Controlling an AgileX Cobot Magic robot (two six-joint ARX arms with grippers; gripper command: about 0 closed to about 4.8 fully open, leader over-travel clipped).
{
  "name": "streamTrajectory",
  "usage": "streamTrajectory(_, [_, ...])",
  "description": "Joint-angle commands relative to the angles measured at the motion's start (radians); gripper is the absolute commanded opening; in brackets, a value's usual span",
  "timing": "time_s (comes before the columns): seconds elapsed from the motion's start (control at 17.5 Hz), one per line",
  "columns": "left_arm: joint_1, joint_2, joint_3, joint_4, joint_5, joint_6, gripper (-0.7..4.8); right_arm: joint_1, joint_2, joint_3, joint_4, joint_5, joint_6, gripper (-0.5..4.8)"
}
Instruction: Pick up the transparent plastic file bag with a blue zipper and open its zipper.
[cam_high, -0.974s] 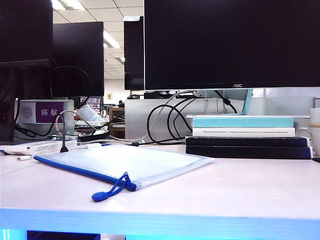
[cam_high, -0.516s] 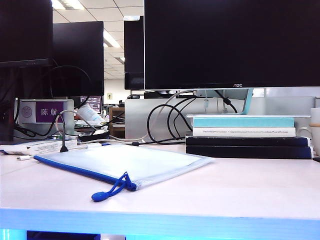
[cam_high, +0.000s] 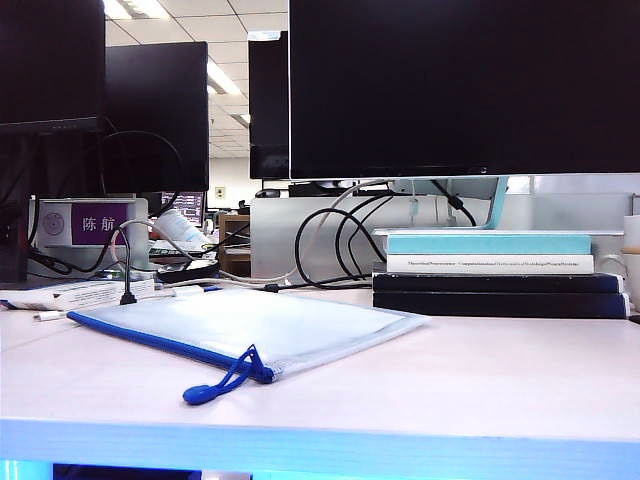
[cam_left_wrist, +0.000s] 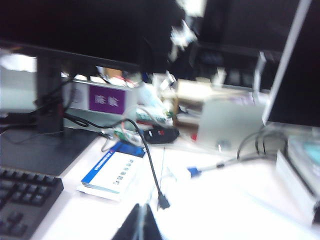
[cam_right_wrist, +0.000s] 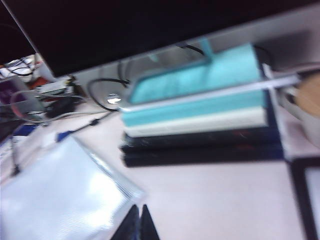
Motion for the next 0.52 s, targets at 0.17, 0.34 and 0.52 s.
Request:
streamTrajectory(0.17, [-0.001, 0.215, 0.112, -0.032, 0.138, 0.198, -0.05, 0.0, 0.316, 0.224, 0.008, -0.254, -0.041, -0.01])
streamTrajectory(0.34, [-0.001, 0.316, 0.129, -0.018, 0.253, 0.212, 0.46, 0.0, 0.508, 0.296, 0.025, -0.355, -0.122, -0.01])
streamTrajectory(0.52, [-0.011, 0.384, 0.128, -0.023, 0.327, 0.212, 1.3, 0.0, 0.657, 0.31, 0.043, -0.437, -0.107, -0.01])
